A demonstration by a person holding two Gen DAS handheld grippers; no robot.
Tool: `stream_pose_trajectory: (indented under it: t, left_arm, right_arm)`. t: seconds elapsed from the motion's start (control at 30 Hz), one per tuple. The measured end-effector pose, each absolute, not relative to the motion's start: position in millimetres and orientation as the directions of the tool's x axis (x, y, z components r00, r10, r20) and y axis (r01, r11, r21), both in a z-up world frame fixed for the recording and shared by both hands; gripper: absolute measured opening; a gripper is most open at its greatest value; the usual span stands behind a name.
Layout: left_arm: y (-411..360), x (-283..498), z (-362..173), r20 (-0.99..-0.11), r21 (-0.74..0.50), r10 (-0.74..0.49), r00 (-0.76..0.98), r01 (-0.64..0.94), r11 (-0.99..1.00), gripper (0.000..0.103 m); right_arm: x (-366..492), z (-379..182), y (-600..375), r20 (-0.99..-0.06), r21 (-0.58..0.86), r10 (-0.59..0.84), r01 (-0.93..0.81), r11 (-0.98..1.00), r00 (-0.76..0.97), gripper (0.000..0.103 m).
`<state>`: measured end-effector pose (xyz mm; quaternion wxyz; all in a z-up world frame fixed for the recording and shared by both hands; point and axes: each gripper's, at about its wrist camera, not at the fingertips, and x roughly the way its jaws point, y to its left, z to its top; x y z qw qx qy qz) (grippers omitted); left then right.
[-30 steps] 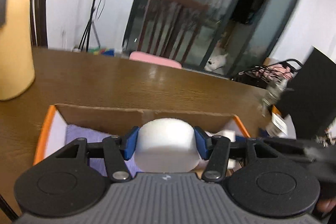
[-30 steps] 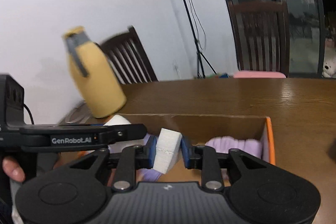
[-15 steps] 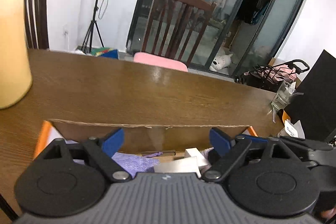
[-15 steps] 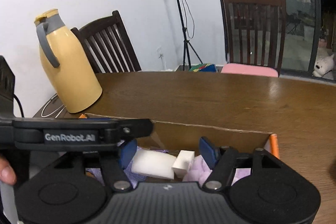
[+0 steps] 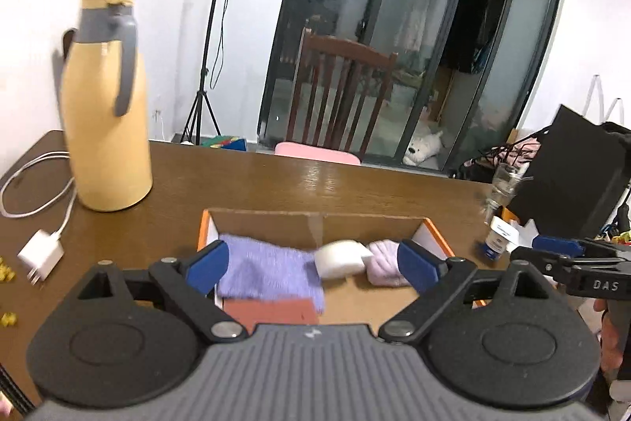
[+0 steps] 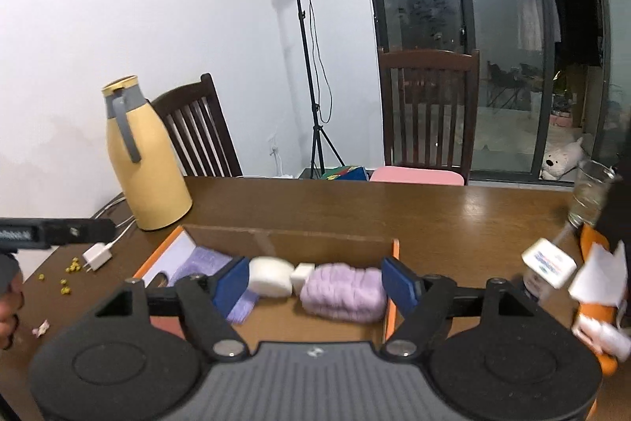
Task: Organize soft objects
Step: 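Withdraw both grippers from the box back toward the pile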
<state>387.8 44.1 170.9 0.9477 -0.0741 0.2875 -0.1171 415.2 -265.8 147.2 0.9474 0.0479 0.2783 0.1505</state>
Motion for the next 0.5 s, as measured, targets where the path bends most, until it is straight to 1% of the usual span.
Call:
stream_pose_trajectory:
  t: [0.1, 0.2, 0.27, 0.33, 0.43, 0.5]
  left_arm:
    - [42, 341, 174, -0.483, -0.178, -0.244, 0.841, 0.178, 0.968, 0.094]
    - [35, 284, 169, -0.367, -0.086, -0.182, 0.912, 0.162, 0.983, 0.098]
    - [30, 246, 157, -0.297, -0.032, -0.139, 0.945, 0.136, 0.99, 0.099]
    - [27, 214, 143, -0.261, -0.015, -0.123, 0.958, 0.124, 0.992, 0.1]
    - [23, 172, 122, -0.233, 0.009, -0.093, 0.968, 0.098, 0.995, 0.1]
    - [23, 146, 109, -0.214, 0.029, -0.072, 0.974, 0.08, 0.996, 0.101]
  right_arm:
    - [377, 146, -271, -0.467, 0.184, 0.318, -0.26, 0.948, 0.825, 0.074]
    - [330, 134, -272, -0.378, 0.169, 0.302, -0.255, 0.952, 0.875, 0.077]
    - [301, 125, -272, -0.339, 0.153, 0.28, -0.241, 0.958, 0.898, 0.077]
    - [270, 117, -272, -0.308, 0.137, 0.265, -0.233, 0.963, 0.914, 0.079]
    - [223, 103, -266, -0.262, 0.089, 0.249, -0.233, 0.968, 0.932, 0.082]
    - [194, 92, -260, -0.234, 0.062, 0.246, -0.238, 0.969, 0.941, 0.087]
